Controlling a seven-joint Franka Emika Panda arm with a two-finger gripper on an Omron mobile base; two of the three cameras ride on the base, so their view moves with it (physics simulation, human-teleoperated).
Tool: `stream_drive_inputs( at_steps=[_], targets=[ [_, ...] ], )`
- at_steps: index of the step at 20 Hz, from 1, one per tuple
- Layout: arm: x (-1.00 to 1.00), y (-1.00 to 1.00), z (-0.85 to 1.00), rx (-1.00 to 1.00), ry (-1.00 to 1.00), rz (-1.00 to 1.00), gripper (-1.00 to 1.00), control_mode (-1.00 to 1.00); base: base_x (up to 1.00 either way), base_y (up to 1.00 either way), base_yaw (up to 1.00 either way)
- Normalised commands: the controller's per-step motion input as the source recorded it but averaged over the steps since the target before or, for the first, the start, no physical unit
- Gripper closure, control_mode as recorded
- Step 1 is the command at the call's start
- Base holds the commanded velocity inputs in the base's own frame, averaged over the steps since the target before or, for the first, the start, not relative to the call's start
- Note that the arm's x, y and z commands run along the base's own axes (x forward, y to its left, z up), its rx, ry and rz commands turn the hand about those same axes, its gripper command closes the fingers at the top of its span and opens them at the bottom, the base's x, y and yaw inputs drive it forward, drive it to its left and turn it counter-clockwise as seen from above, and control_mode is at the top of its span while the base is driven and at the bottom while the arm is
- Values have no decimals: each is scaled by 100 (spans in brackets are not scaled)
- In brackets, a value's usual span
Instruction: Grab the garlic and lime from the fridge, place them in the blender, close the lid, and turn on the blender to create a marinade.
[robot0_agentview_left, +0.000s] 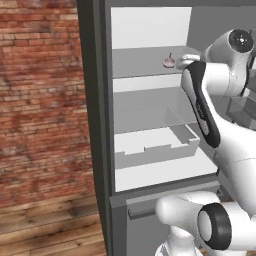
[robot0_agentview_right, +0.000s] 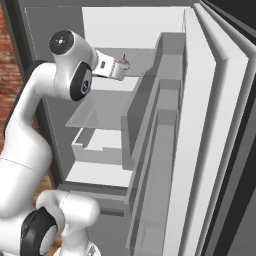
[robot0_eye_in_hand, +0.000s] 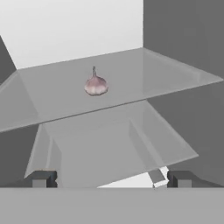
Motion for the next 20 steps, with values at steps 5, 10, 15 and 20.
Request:
stream_drive_inputs(
  at_steps=[5,10,15,20],
  targets=[
    [36,0,0,-7,1,1,-100,-100,0,0,0],
    [36,3,-14,-7,1,2,-100,-100,0,0,0],
    [39,13,-25,-5,2,9,-100,-100,0,0,0],
    [29,6,-18,-2,0,8,-100,-100,0,0,0]
  ],
)
